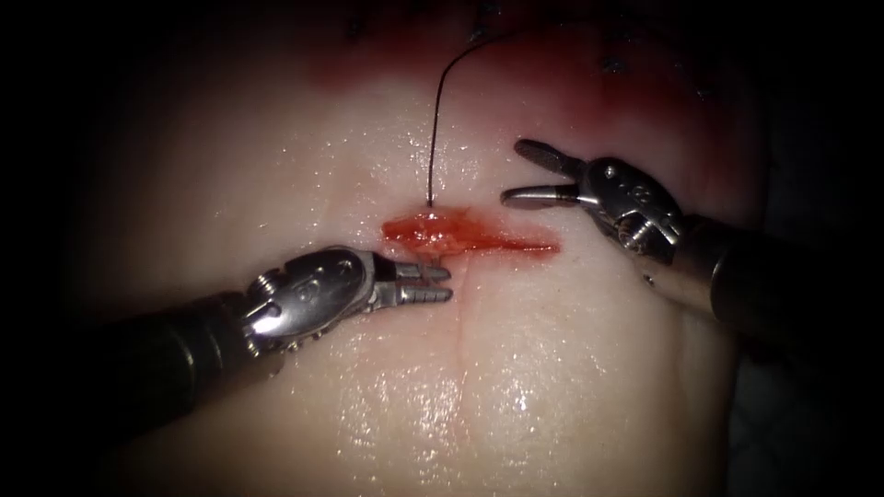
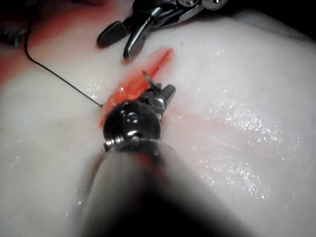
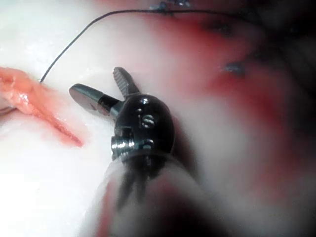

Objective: Wound Closure
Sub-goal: Pull needle the rest of the way through skin with left needle holder

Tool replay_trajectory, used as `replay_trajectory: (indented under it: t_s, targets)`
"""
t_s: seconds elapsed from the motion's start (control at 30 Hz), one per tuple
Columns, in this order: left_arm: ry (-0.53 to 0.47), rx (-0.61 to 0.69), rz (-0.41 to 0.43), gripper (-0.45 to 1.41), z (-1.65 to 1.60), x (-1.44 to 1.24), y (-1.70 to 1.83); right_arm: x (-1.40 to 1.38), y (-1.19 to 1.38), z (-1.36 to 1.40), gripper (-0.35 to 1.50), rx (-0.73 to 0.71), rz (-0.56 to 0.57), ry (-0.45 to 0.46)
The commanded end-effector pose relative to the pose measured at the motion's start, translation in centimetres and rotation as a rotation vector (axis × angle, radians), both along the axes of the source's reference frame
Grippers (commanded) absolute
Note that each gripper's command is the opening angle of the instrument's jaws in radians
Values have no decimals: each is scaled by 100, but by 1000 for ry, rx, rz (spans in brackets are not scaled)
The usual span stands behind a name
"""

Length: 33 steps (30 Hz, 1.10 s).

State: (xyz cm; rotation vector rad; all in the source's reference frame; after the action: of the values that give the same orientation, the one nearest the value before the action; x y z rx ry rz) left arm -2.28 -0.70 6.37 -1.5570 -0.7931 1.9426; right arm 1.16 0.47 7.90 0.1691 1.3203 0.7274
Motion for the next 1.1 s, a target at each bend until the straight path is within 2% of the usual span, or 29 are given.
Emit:
replay_trajectory:
  t_s: [0.03,0.07,0.1,0.2,0.53,0.57,0.7,0.8,0.83,0.9,1.1]
  targets:
    - [-1,26,-2,-35,2,-6,2,6,1,5,72,0,-2,3]
    - [-6,46,-1,-35,-1,-6,2,6,1,5,74,-1,-2,7]
    - [-15,138,-3,-35,-9,-6,2,6,0,5,76,-1,-2,7]
    - [-35,210,11,-35,-18,-6,-5,6,0,5,67,-2,-6,11]
    - [-105,264,76,-35,-51,-12,-24,9,-6,5,40,2,-27,25]
    - [-117,170,83,-35,-64,-11,-22,10,-8,6,39,2,-36,21]
    - [-95,1,68,-35,-76,-8,-17,10,-10,7,39,22,-40,36]
    - [-52,-197,54,-35,-83,-4,-9,10,-13,5,40,45,-38,42]
    - [-52,-197,54,-35,-83,-4,-9,10,-13,5,40,45,-38,42]
    - [-24,-378,65,-35,-91,-2,7,11,-15,1,42,50,-45,41]
    - [-27,-518,45,-35,-115,0,31,11,-16,2,37,53,-53,33]
